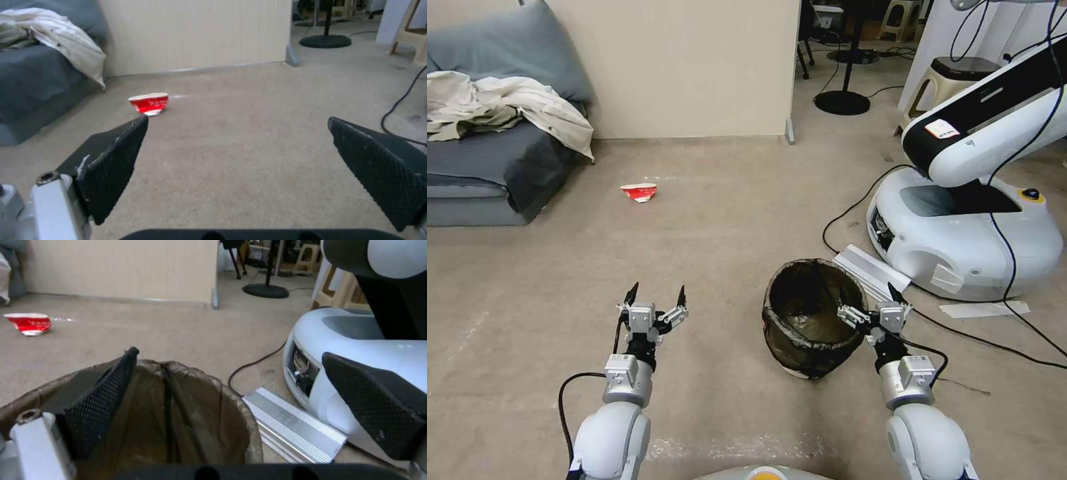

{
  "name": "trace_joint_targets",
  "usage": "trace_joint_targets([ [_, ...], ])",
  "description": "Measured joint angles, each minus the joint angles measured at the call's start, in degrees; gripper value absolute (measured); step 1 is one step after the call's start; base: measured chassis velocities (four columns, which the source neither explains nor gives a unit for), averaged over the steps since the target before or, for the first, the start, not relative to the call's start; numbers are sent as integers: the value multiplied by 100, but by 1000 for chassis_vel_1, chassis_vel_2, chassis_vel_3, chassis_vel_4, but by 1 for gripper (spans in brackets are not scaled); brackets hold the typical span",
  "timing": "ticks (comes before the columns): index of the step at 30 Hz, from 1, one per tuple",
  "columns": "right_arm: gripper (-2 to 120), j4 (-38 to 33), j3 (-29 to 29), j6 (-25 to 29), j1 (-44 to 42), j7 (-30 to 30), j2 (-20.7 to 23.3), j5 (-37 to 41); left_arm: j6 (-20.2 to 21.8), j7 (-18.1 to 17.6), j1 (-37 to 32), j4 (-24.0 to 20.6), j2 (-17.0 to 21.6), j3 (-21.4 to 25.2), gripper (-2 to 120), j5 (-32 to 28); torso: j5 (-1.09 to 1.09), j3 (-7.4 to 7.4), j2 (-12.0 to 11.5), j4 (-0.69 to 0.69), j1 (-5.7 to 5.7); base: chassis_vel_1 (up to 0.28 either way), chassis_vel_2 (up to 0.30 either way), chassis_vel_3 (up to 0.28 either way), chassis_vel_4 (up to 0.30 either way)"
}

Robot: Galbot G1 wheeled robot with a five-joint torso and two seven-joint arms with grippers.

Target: Pick up the trash can from the floor.

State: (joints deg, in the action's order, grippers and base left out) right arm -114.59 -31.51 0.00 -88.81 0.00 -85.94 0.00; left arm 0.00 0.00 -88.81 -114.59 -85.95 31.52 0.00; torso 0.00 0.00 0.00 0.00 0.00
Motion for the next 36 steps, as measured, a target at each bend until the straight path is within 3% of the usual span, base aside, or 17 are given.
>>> trace_joint_targets([
  [15,100,-5,-2,-7,-3,0,-3,1,28,0,0,-12,-1,-8,100,-21,0,0,0,0,0,0,0,0,0],
  [20,100,-269,-53,-184,-84,12,-63,51,528,-34,-2,-546,-103,-227,100,-417,4,0,0,0,0,0,0,0,0],
  [21,100,-621,-136,-424,-193,53,-144,123,957,-78,-7,-976,-191,-417,100,-754,-1,0,0,-1,0,0,0,0,0],
  [23,100,-1114,-241,-765,-345,113,-260,227,1241,-116,-18,-1313,-236,-510,100,-1017,3,0,0,-2,0,0,0,0,0],
  [27,100,-1500,-345,-882,-506,80,-319,389,1289,-143,-48,-1379,-175,-425,100,-1047,-3,0,0,-1,0,0,0,0,0],
  [31,100,-1438,-368,-343,-602,-67,-219,645,1263,-145,-102,-1379,-28,-329,100,-1040,-1,0,0,0,0,0,0,0,0],
  [33,100,-1294,-390,39,-634,-131,-140,738,933,-138,-146,-1218,71,-245,100,-1101,-1,0,0,0,0,0,0,0,0],
  [36,100,-1280,-394,145,-674,-149,-126,805,663,-106,-167,-1087,94,-191,100,-1156,0,0,0,0,0,0,0,0,0],
])
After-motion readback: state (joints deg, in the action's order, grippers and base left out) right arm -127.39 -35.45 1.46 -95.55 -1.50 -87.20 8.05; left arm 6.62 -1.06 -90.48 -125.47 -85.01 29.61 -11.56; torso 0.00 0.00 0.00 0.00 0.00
